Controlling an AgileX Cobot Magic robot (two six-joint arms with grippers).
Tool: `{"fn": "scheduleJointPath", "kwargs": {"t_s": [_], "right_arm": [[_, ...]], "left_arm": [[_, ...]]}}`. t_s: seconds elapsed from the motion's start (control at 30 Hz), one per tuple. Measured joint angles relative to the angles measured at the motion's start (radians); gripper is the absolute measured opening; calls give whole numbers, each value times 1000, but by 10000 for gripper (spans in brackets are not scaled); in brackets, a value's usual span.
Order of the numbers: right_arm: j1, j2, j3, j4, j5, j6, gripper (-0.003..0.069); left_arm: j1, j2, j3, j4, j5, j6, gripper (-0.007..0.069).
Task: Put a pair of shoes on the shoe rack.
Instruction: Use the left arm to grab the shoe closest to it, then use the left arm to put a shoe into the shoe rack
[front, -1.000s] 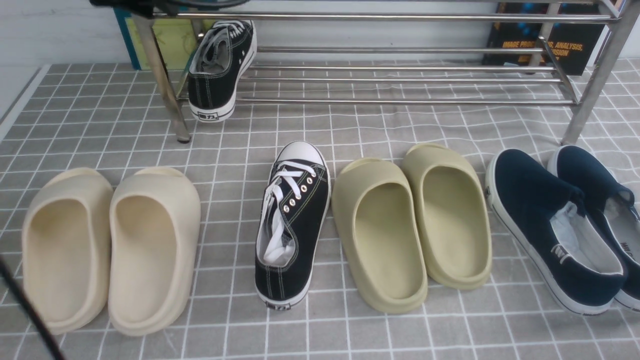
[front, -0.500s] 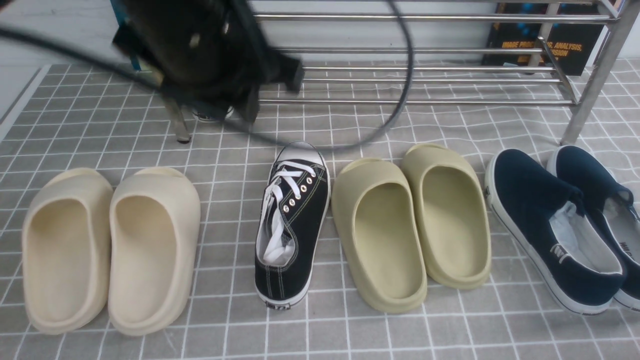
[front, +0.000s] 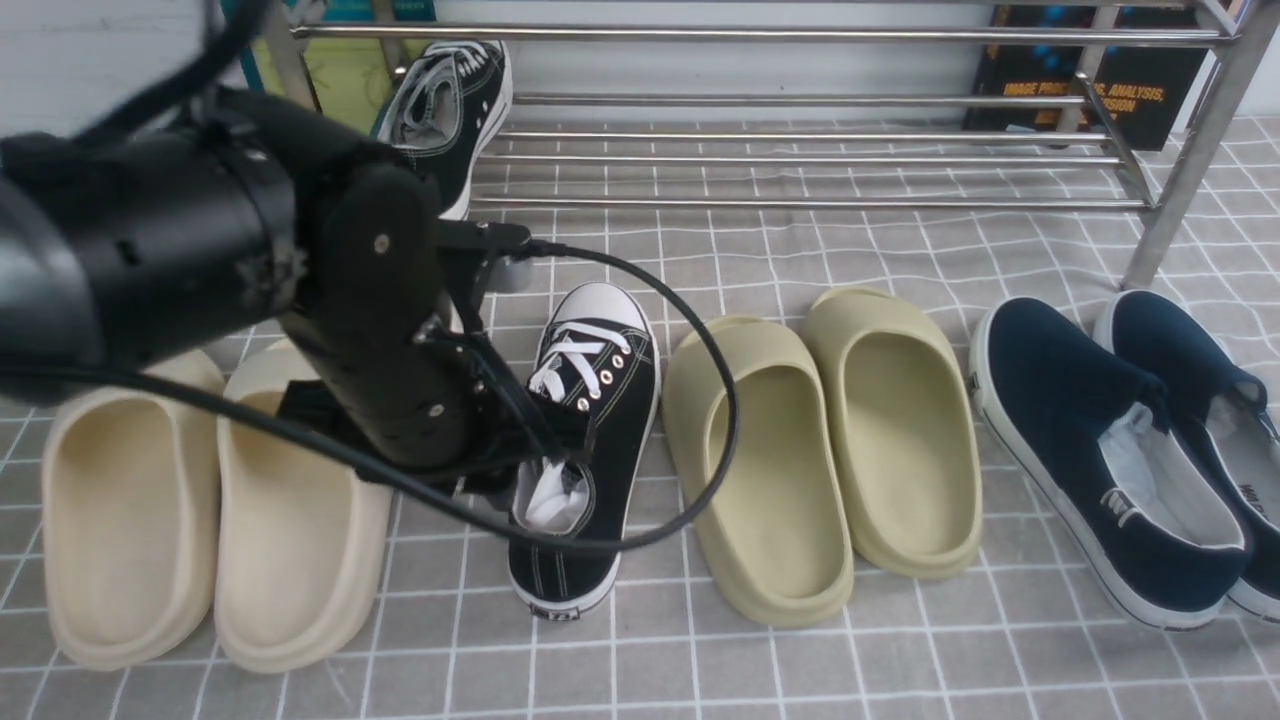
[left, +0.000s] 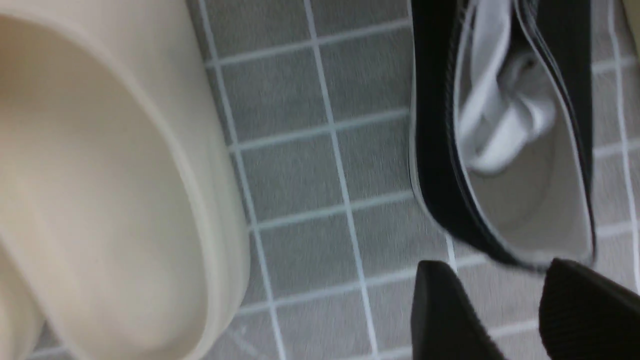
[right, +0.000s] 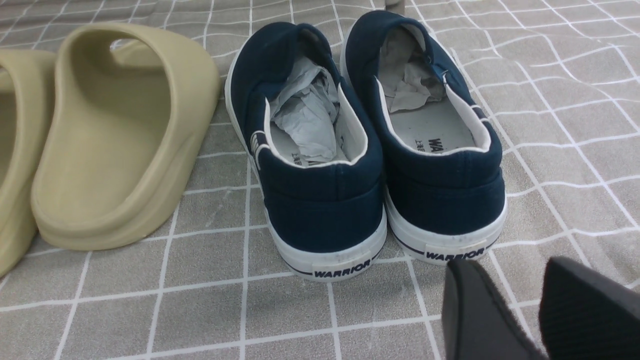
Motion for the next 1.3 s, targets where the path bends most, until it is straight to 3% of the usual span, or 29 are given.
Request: {"fn": "scheduleJointPath", "kwargs": {"t_s": [0.2,0.37,0.63,0.7,0.9,1.3], "right_arm": [[0,0,0,0,0,0,239],[0,0,0,0,0,0,239],[0,0,0,0,0,0,239],[0,0,0,0,0,0,239],[0,0,0,0,0,0,239],[0,0,0,0,0,0,239]], "left_arm": [[37,96,0,-52,-124,-7,355],[37,163,0,-73,-162,-7,310],[37,196,-14,-73,-142,-10,9],[37,184,-27,-73,-122,-7,-13],[38,82,-137,-66,18,28,-13],[190,146,-335,-164,13,43,-13]]}}
